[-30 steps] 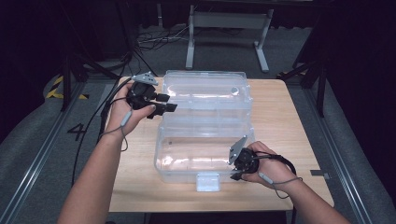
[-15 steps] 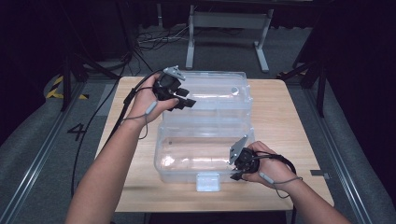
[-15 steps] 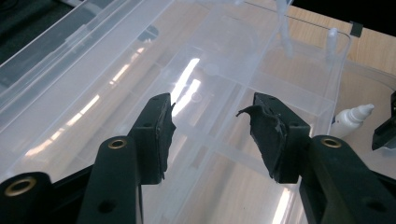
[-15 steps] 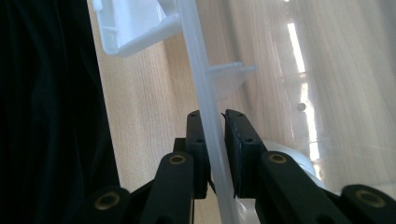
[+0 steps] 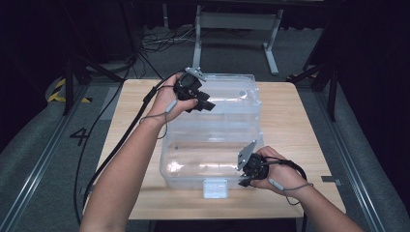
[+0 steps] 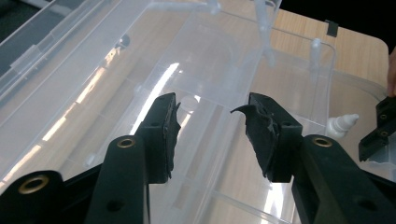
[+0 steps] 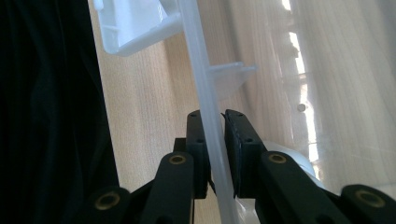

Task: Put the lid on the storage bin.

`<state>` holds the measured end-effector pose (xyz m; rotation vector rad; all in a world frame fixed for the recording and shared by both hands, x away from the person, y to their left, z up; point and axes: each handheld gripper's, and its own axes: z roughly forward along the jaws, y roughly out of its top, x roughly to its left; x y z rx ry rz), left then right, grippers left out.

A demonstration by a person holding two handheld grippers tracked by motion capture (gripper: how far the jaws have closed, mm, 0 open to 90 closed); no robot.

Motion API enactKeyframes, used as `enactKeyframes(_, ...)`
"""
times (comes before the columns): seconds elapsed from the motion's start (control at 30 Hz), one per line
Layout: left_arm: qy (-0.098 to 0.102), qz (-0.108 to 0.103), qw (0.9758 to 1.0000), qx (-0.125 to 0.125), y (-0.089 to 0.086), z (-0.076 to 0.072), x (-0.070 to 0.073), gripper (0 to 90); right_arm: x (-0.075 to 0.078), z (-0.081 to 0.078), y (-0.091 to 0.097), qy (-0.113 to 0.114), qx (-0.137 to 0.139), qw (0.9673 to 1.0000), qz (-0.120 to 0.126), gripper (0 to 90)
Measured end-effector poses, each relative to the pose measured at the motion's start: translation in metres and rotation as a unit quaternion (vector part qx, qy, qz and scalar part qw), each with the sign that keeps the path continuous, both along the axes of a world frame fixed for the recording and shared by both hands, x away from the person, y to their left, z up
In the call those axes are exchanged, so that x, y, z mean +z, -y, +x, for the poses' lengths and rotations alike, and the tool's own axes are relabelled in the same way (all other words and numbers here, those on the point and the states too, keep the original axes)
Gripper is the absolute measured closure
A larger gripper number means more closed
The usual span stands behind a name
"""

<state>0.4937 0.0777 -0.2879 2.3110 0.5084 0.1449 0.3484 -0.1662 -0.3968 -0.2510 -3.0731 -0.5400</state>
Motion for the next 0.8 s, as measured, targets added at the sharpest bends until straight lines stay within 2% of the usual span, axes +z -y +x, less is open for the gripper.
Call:
enactKeyframes(0.37,-0.020,0.011,0.9996,-0.016,0.007,0.006,-0.006,53.8,0.000,0.000,0.000,0.001,0.001,1.0000,0.002,80.7)
enactKeyframes(0.47,-0.019,0.025,0.9993,-0.020,0.010,0.005,-0.010,55.6,0.000,0.000,0.000,0.002,-0.001,1.0000,0.003,80.7)
enactKeyframes(0.5,-0.018,0.022,0.9994,-0.020,0.010,0.005,-0.010,56.1,-0.001,0.000,0.000,0.002,-0.002,1.0000,0.004,80.7)
enactKeyframes(0.57,-0.025,0.020,0.9992,-0.025,0.010,0.004,-0.010,59.7,0.000,-0.001,0.000,0.000,-0.003,1.0000,0.002,80.7)
enactKeyframes(0.73,-0.025,0.021,0.9991,-0.027,0.011,0.003,-0.010,66.6,0.000,-0.001,0.000,0.000,-0.003,1.0000,0.002,80.7)
enactKeyframes(0.8,-0.040,0.020,0.9985,-0.033,0.011,0.003,-0.009,74.3,-0.001,0.000,0.000,0.002,-0.002,1.0000,0.004,80.7)
